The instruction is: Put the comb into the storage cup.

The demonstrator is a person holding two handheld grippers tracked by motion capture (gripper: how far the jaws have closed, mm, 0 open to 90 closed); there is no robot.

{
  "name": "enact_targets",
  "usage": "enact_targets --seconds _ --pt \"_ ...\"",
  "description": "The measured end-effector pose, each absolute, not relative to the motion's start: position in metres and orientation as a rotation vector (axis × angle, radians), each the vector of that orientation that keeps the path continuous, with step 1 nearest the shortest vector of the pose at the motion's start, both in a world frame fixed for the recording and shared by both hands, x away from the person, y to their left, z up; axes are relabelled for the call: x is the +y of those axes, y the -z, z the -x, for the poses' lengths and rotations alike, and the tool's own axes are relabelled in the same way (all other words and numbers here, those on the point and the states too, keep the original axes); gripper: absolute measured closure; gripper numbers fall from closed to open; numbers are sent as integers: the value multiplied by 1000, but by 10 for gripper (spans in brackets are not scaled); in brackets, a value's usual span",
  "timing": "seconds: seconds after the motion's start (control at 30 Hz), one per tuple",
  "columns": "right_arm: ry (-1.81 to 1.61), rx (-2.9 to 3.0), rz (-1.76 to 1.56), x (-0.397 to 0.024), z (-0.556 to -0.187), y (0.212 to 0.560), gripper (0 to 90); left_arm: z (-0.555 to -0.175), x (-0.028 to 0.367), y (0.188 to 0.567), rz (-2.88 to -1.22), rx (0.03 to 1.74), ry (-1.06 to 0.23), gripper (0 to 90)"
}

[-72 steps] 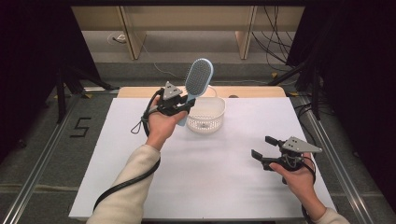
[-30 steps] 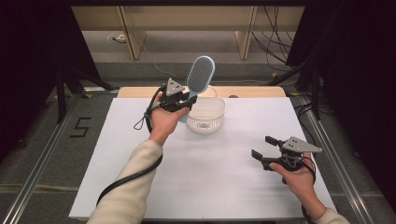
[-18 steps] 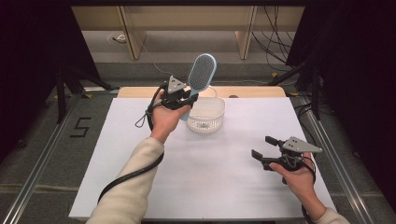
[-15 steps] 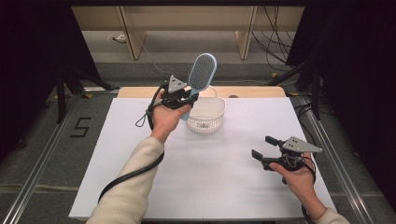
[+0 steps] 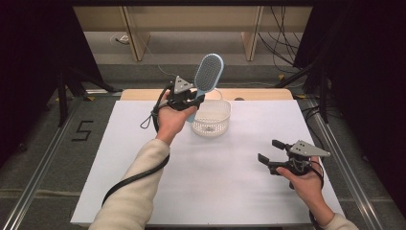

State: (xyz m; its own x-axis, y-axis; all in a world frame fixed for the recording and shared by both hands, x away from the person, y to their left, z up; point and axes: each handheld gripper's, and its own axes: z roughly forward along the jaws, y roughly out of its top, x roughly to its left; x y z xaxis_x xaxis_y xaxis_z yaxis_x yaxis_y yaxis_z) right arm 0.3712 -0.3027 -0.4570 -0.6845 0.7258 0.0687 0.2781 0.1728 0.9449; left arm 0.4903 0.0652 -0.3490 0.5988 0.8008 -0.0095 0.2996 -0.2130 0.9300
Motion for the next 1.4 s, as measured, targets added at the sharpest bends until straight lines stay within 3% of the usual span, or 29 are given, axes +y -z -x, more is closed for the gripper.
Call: enact_targets --seconds 1.4 --pt "-1525 2055 -948 -303 -371 457 172 -502 58 347 -1780 905 -612 700"
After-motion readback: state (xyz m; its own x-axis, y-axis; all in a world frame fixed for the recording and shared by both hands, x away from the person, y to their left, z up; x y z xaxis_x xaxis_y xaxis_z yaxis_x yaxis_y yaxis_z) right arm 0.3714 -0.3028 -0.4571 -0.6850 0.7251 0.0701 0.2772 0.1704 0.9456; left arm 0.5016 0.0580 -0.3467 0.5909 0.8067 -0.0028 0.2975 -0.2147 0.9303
